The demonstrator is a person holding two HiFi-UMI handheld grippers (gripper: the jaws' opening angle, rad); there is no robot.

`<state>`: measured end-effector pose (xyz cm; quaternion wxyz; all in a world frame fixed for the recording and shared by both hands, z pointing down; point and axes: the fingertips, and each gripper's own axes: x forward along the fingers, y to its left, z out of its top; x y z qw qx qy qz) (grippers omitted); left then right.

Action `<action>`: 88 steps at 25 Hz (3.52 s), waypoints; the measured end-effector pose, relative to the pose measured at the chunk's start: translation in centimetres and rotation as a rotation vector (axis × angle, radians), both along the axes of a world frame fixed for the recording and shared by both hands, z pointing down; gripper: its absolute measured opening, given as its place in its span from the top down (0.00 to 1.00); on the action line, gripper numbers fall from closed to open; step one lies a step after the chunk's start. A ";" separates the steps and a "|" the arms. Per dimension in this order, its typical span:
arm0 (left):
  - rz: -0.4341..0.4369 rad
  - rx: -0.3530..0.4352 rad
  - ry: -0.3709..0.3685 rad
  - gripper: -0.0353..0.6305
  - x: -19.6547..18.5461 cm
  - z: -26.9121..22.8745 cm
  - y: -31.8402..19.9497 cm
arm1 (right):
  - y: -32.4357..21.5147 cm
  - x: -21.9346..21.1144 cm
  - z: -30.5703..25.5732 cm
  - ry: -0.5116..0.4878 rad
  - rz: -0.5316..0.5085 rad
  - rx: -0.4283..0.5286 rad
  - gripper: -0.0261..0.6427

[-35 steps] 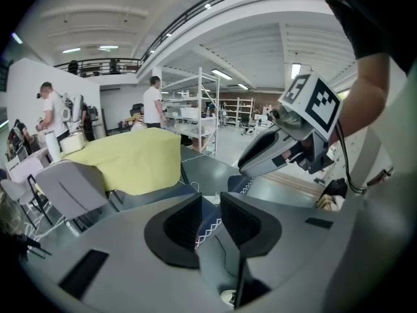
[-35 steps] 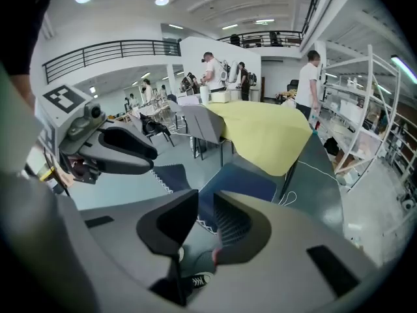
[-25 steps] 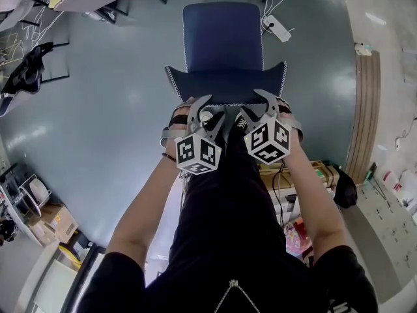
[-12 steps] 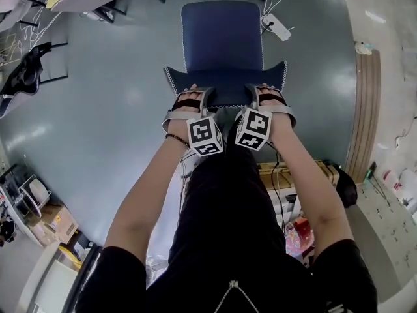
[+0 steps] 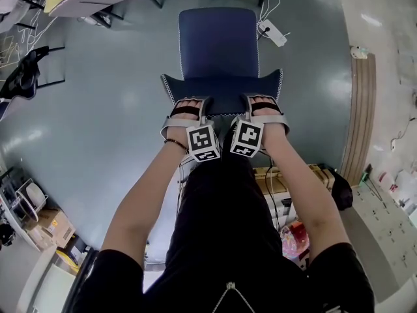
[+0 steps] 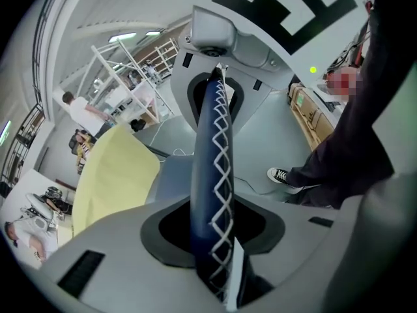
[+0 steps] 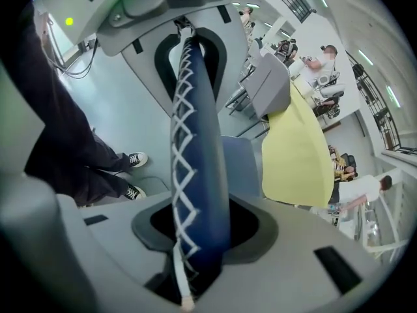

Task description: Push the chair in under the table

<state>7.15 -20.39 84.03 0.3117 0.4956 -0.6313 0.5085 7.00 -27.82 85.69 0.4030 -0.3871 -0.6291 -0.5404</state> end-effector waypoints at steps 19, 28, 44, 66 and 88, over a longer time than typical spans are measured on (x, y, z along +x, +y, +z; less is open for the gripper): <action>-0.042 0.013 0.009 0.77 -7.1 -0.4 -0.5 | -0.4 -7.1 -0.1 -0.006 -0.007 -0.013 0.77; -0.033 0.016 0.001 0.77 -7.8 -0.5 -0.6 | -0.4 -7.9 -0.2 0.001 0.004 -0.018 0.78; -0.045 0.014 -0.022 0.77 -15.2 -0.3 -1.4 | -1.2 -15.3 0.1 -0.001 0.011 -0.025 0.78; -0.042 0.009 -0.071 0.77 -16.3 -0.4 -1.6 | -1.4 -16.4 -0.2 -0.049 -0.013 -0.006 0.78; -0.091 0.010 -0.077 0.76 -29.6 -0.2 -2.2 | -2.1 -29.8 0.1 -0.042 -0.024 -0.013 0.78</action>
